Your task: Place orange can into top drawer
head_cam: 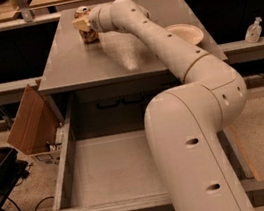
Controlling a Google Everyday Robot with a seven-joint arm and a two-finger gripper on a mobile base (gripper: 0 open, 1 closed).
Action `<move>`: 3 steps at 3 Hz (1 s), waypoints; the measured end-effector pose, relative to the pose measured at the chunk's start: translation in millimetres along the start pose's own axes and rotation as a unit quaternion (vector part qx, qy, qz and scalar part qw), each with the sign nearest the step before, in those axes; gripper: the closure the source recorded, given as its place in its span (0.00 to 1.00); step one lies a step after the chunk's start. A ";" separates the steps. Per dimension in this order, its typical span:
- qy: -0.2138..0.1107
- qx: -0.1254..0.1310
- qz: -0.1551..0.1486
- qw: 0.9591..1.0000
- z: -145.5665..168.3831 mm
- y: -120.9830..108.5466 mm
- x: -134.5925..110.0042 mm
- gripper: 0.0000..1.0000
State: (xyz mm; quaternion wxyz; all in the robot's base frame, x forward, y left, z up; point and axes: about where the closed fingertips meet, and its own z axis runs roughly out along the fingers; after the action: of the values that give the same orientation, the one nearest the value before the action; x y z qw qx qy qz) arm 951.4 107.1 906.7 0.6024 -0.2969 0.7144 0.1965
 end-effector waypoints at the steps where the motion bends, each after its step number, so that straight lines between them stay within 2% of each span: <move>1: 0.001 -0.002 0.000 1.000 1.8 2.2 1.5 0.72; 2: 0.002 -0.004 0.001 1.000 3.9 4.5 2.8 0.95; 3: 0.003 -0.018 -0.013 1.000 -9.1 13.6 -14.6 1.00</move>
Offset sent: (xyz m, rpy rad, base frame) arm -0.0002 0.0021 -0.0016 -0.0005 0.0022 0.0028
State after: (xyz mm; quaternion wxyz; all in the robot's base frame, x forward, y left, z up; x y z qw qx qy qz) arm 937.0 114.1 921.8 0.5972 -0.3174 0.7087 0.2008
